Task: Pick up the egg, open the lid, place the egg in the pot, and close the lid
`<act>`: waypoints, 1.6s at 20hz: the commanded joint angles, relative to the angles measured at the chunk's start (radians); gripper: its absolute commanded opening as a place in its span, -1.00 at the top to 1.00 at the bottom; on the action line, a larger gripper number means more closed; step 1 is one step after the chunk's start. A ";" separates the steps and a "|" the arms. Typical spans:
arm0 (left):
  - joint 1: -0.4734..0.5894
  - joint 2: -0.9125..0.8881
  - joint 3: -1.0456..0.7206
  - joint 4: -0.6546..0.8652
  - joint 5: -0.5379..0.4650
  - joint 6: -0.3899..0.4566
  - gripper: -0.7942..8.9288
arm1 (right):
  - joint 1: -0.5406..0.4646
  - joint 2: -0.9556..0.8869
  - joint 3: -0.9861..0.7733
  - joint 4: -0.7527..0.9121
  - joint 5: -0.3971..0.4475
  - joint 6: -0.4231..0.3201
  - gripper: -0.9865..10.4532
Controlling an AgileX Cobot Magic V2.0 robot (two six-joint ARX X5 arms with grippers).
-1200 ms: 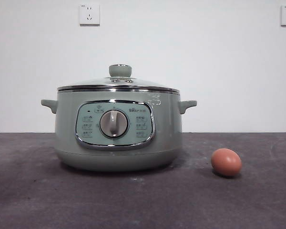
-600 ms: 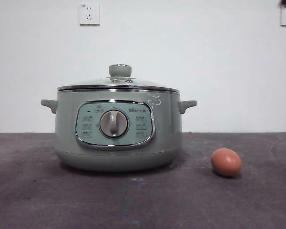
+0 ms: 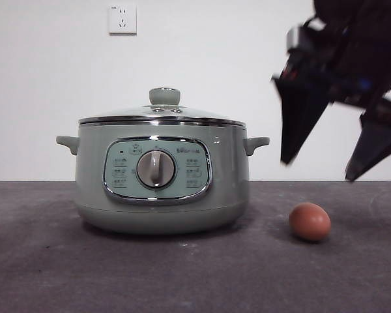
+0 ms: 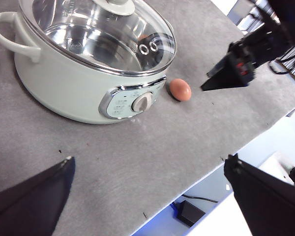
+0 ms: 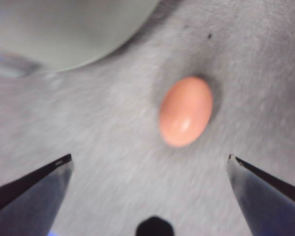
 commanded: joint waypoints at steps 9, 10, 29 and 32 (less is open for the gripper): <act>0.000 -0.002 0.003 0.004 0.005 0.007 -0.57 | 0.009 0.198 0.000 0.145 0.070 0.015 -0.07; 0.000 -0.002 0.003 0.005 0.005 0.007 -0.57 | 0.009 0.208 0.000 0.152 0.070 0.015 0.04; 0.000 0.035 0.010 0.050 -0.045 -0.008 -0.57 | 0.007 0.061 0.000 0.098 0.064 0.019 0.86; -0.002 0.097 0.052 0.113 -0.045 -0.024 -0.57 | 0.007 -0.115 0.000 0.049 0.064 0.004 0.86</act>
